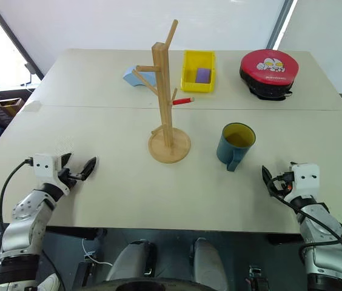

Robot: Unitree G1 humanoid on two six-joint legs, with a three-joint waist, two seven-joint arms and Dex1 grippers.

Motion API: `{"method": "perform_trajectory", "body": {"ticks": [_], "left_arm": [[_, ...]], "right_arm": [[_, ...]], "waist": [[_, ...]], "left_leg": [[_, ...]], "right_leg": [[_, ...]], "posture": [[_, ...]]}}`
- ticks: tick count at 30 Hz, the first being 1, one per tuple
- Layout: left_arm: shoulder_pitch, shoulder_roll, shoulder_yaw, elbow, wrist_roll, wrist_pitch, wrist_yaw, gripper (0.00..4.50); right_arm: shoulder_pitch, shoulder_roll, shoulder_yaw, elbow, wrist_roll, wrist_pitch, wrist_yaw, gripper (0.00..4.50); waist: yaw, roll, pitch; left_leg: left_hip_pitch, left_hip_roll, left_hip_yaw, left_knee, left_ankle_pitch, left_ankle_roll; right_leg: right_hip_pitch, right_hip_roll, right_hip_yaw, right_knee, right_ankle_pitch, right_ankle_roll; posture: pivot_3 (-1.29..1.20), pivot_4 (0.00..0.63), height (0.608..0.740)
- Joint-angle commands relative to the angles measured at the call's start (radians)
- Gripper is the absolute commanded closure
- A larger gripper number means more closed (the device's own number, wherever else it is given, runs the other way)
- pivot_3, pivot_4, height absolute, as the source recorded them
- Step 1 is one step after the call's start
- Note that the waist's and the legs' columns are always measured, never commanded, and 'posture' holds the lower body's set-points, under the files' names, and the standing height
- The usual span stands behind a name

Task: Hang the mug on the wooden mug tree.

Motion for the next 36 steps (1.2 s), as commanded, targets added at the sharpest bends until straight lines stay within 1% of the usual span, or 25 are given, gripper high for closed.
{"method": "perform_trajectory", "body": {"ticks": [1,3,4,7,9,10,12,15,18,20,23,25,32,36], "left_arm": [[-0.007,0.012,-0.059,-0.055,-0.012,-0.024,-0.076,0.00],[-0.014,0.033,-0.097,-0.072,-0.005,-0.023,-0.126,0.00],[-0.019,0.042,-0.111,-0.074,-0.001,-0.022,-0.142,0.00],[-0.035,0.081,-0.161,-0.088,-0.012,-0.015,-0.230,0.00],[-0.049,0.106,-0.216,-0.115,-0.015,-0.013,-0.303,0.00],[-0.053,0.117,-0.253,-0.140,-0.017,-0.015,-0.345,0.00],[-0.057,0.132,-0.305,-0.182,-0.025,-0.012,-0.403,0.00],[-0.052,0.146,-0.359,-0.242,-0.032,-0.010,-0.461,0.00],[-0.049,0.151,-0.381,-0.279,-0.042,-0.004,-0.484,0.00],[-0.051,0.146,-0.389,-0.312,-0.060,0.012,-0.486,0.00],[-0.048,0.145,-0.389,-0.359,-0.087,0.040,-0.487,0.00],[-0.042,0.150,-0.389,-0.383,-0.097,0.053,-0.487,0.00],[-0.028,0.153,-0.393,-0.405,-0.086,0.061,-0.466,0.00],[-0.026,0.144,-0.394,-0.393,-0.075,0.052,-0.448,0.00]], "right_arm": [[0.062,0.005,-0.067,-0.094,0.026,0.002,-0.003,0.28],[0.119,0.010,-0.077,-0.148,0.056,0.012,0.025,0.87],[0.136,0.010,-0.077,-0.165,0.064,0.017,0.034,1.36],[0.205,0.008,-0.057,-0.237,0.060,0.012,0.065,3.02],[0.263,-0.003,-0.007,-0.328,0.071,0.017,0.124,4.14],[0.291,-0.012,0.038,-0.389,0.082,0.035,0.159,4.45],[0.312,-0.019,0.108,-0.473,0.075,0.066,0.181,4.45],[0.267,-0.009,0.209,-0.548,0.018,0.111,0.145,4.45],[0.217,0.003,0.269,-0.567,-0.038,0.129,0.109,4.45],[0.158,0.041,0.290,-0.545,-0.081,0.132,0.045,4.45],[0.106,0.098,0.282,-0.493,-0.112,0.120,-0.022,4.45],[0.083,0.128,0.264,-0.456,-0.098,0.118,-0.035,4.45],[0.050,0.159,0.229,-0.387,-0.091,0.098,-0.057,4.45],[0.048,0.179,0.151,-0.355,-0.072,0.079,-0.095,4.45]], "waist": [[0.002,0.000,0.000],[0.002,0.000,0.000],[-0.001,0.000,0.000],[-0.004,0.000,0.000],[-0.004,0.001,0.000],[-0.005,0.001,0.000],[-0.005,0.001,0.000],[-0.007,0.001,0.000],[-0.002,0.001,0.000],[0.000,0.000,0.000],[0.000,0.000,0.000],[0.000,0.000,0.000],[-0.002,0.001,0.001],[-0.002,0.001,0.001]], "left_leg": [[0.000,0.000,0.000,0.000,0.000,0.000],[0.000,0.000,0.000,0.000,0.000,0.000],[0.000,0.000,0.000,0.000,0.000,0.000],[0.000,0.000,0.000,0.000,0.000,0.000],[0.000,0.000,0.000,0.000,0.000,0.000],[0.001,0.001,0.000,0.000,0.000,0.000],[0.001,0.002,0.000,0.000,0.000,0.000],[0.001,0.002,0.000,0.001,0.000,0.000],[0.000,0.002,0.000,0.002,0.000,0.000],[0.000,0.002,0.000,0.002,0.000,0.000],[0.000,0.001,-0.001,0.002,0.000,0.000],[-0.001,0.001,-0.001,0.002,0.000,0.000],[0.000,0.001,-0.001,0.002,0.000,0.000],[0.000,0.001,-0.001,0.002,0.000,0.000]], "right_leg": [[0.000,0.000,0.000,0.000,0.000,0.000],[0.000,0.000,0.000,0.000,0.000,0.000],[0.000,0.000,0.000,0.000,0.000,0.000],[0.000,0.001,0.000,0.000,-0.001,-0.001],[0.000,0.001,0.000,0.000,-0.001,-0.002],[0.000,0.002,0.000,0.001,-0.002,-0.003],[0.000,0.003,0.000,0.001,-0.002,-0.003],[0.000,0.003,0.000,0.001,-0.002,-0.003],[0.000,0.003,0.000,0.001,-0.002,-0.003],[0.000,0.003,0.000,0.001,-0.002,-0.003],[0.000,0.003,0.000,0.000,-0.002,-0.003],[0.000,0.003,0.000,0.000,-0.002,-0.003],[0.000,0.004,0.000,0.001,-0.002,-0.003],[0.000,0.005,0.000,0.001,-0.001,-0.002]], "posture": [[0.00,0.150,0.735],[0.00,0.150,0.735],[0.00,0.150,0.735],[0.00,0.150,0.735],[0.00,0.150,0.735],[0.00,0.150,0.735],[0.00,0.150,0.735],[0.00,0.150,0.735],[0.00,0.150,0.735],[0.00,0.150,0.735],[0.00,0.150,0.735],[0.00,0.150,0.735],[0.00,0.150,0.735],[0.00,0.150,0.735]]}}
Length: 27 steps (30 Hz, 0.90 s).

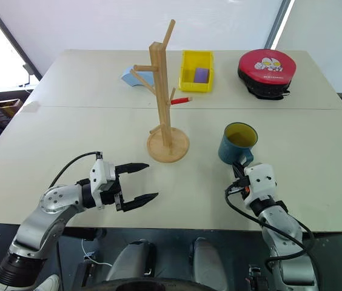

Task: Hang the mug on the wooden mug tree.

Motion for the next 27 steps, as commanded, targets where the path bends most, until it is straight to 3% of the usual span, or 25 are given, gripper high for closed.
{"method": "perform_trajectory", "body": {"ticks": [1,12,18,27], "left_arm": [[-0.002,-0.005,-0.004,-0.024,0.004,-0.018,0.012,0.00],[-0.030,-0.050,-0.040,0.009,0.026,-0.038,0.038,0.00],[-0.035,-0.060,-0.046,0.012,0.028,-0.040,0.038,0.00],[-0.043,-0.066,-0.048,0.020,0.024,-0.047,0.035,0.00]], "right_arm": [[-0.009,0.010,-0.089,0.019,0.022,-0.037,-0.037,4.45],[0.048,0.003,-0.123,0.010,0.022,-0.059,-0.023,4.45],[0.059,0.022,-0.136,-0.014,-0.012,-0.050,-0.081,1.56],[-0.006,0.020,-0.152,0.006,0.003,-0.018,-0.109,1.56]], "waist": [[0.001,0.000,0.000],[-0.001,0.000,0.000],[-0.002,0.000,0.000],[-0.001,0.001,0.000]], "left_leg": [[0.000,0.000,0.000,0.000,0.000,0.000],[0.000,0.000,0.000,0.000,0.000,0.000],[0.000,0.001,0.000,0.001,0.000,0.000],[0.001,0.002,0.000,0.001,0.000,0.000]], "right_leg": [[0.000,0.000,0.000,0.000,0.000,0.001],[0.000,0.001,0.000,0.000,0.001,0.001],[0.001,0.004,0.001,0.000,0.000,0.001],[0.001,0.006,0.001,0.001,0.000,0.001]], "posture": [[0.00,0.150,0.735],[0.00,0.150,0.735],[0.00,0.150,0.735],[0.00,0.150,0.735]]}}
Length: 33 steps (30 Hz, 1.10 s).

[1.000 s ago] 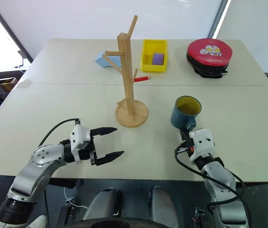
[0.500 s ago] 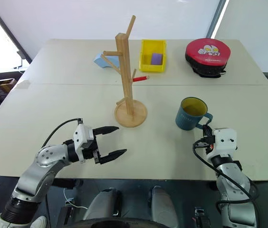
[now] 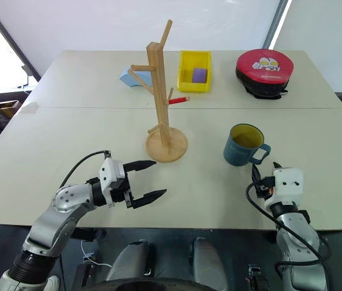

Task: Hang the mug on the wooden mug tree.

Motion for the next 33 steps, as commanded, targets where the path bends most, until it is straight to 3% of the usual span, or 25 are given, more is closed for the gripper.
{"method": "perform_trajectory", "body": {"ticks": [1,9,13,16,22,28,33], "left_arm": [[-0.007,-0.005,0.005,-0.013,-0.008,-0.026,0.000,0.00],[-0.003,-0.006,0.010,-0.030,-0.013,-0.024,0.007,0.00],[-0.004,-0.004,0.013,-0.032,-0.016,-0.022,0.010,0.00],[-0.006,-0.004,0.015,-0.030,-0.017,-0.023,0.012,0.00],[0.000,0.001,0.030,-0.026,-0.016,-0.026,0.021,0.00],[-0.023,0.015,0.121,0.068,-0.004,-0.071,0.053,0.00],[-0.060,0.036,0.193,0.128,-0.014,-0.104,0.056,0.00]], "right_arm": [[-0.024,-0.001,-0.024,-0.018,0.011,0.004,-0.011,1.56],[-0.087,0.012,-0.040,0.067,0.030,0.007,-0.022,1.56],[-0.107,0.010,-0.037,0.111,0.041,-0.008,-0.008,2.90],[-0.116,0.007,-0.032,0.127,0.055,-0.017,0.012,4.36],[-0.106,-0.018,-0.005,0.102,0.019,-0.029,0.035,4.44],[-0.128,-0.250,0.227,-0.100,-0.273,-0.146,0.180,4.44],[-0.242,-0.251,0.266,-0.277,-0.257,0.005,0.199,4.44]], "waist": [[0.000,0.000,0.000],[0.000,0.000,0.000],[0.000,0.000,0.000],[0.000,0.000,0.000],[0.000,0.000,0.000],[-0.015,0.002,0.000],[-0.020,0.000,0.001]], "left_leg": [[0.000,0.000,0.000,0.000,0.000,0.000],[0.000,0.000,0.000,0.000,0.000,0.000],[0.000,0.000,0.000,0.000,0.000,0.000],[0.000,0.000,0.000,0.000,0.000,0.000],[0.000,0.000,0.000,0.000,0.000,0.000],[0.001,0.000,0.001,0.000,0.000,0.000],[0.002,0.001,-0.001,0.001,0.000,0.000]], "right_leg": [[0.000,0.000,0.000,0.000,0.000,0.000],[0.000,0.000,0.000,0.000,0.000,0.000],[0.000,0.000,0.000,0.000,0.000,0.000],[0.000,0.000,0.000,0.000,0.000,0.000],[0.000,0.000,0.000,0.000,0.000,0.000],[0.000,0.001,0.000,0.001,0.000,0.000],[0.001,0.004,0.000,0.003,0.001,0.000]], "posture": [[0.00,0.150,0.735],[0.00,0.150,0.735],[0.00,0.150,0.735],[0.00,0.150,0.735],[0.00,0.150,0.735],[0.00,0.150,0.735],[0.00,0.150,0.735]]}}
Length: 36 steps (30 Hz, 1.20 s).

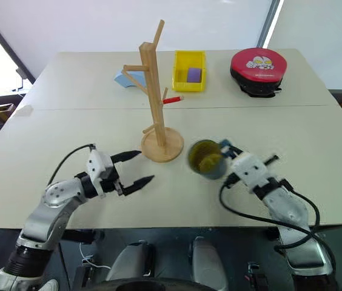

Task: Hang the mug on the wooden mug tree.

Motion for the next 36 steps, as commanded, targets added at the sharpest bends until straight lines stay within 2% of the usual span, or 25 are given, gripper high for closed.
{"method": "perform_trajectory", "body": {"ticks": [1,5,12,23,36], "left_arm": [[-0.026,0.026,0.061,0.010,-0.020,-0.028,-0.008,0.00],[-0.037,0.049,0.089,0.009,-0.050,-0.014,-0.036,0.00],[-0.059,0.109,0.129,-0.045,-0.168,0.094,-0.090,0.00],[-0.101,0.160,0.180,-0.151,-0.374,0.301,-0.114,0.00],[-0.132,0.182,0.223,-0.196,-0.459,0.376,-0.088,0.00]], "right_arm": [[-0.063,0.012,0.011,-0.142,0.006,0.099,0.013,4.44],[-0.121,0.006,0.038,-0.179,-0.001,0.182,0.036,4.44],[-0.262,-0.015,0.013,-0.130,0.034,0.256,0.082,4.44],[-0.444,-0.078,0.015,0.077,0.121,0.159,0.226,4.44],[-0.624,-0.082,0.079,0.241,0.128,0.095,0.343,4.44]], "waist": [[0.001,0.000,0.000],[0.002,-0.001,0.000],[-0.001,-0.001,0.000],[-0.003,-0.001,0.001],[-0.002,-0.001,0.001]], "left_leg": [[0.000,0.000,0.000,0.000,0.000,0.000],[-0.002,-0.001,-0.002,0.000,0.000,0.000],[-0.004,-0.001,-0.002,0.003,0.000,0.000],[-0.004,-0.001,-0.003,0.003,0.000,0.000],[-0.004,-0.001,-0.003,0.003,0.000,0.000]], "right_leg": [[0.000,0.000,0.000,0.000,0.000,0.000],[0.000,-0.002,0.000,-0.001,0.000,0.000],[0.000,-0.003,0.000,-0.001,0.000,0.000],[0.000,-0.003,0.000,-0.001,0.000,0.000],[0.000,-0.003,0.000,-0.001,0.001,0.000]], "posture": [[0.00,0.150,0.735],[0.00,0.150,0.735],[0.00,0.150,0.735],[0.00,0.150,0.735],[0.00,0.150,0.735]]}}
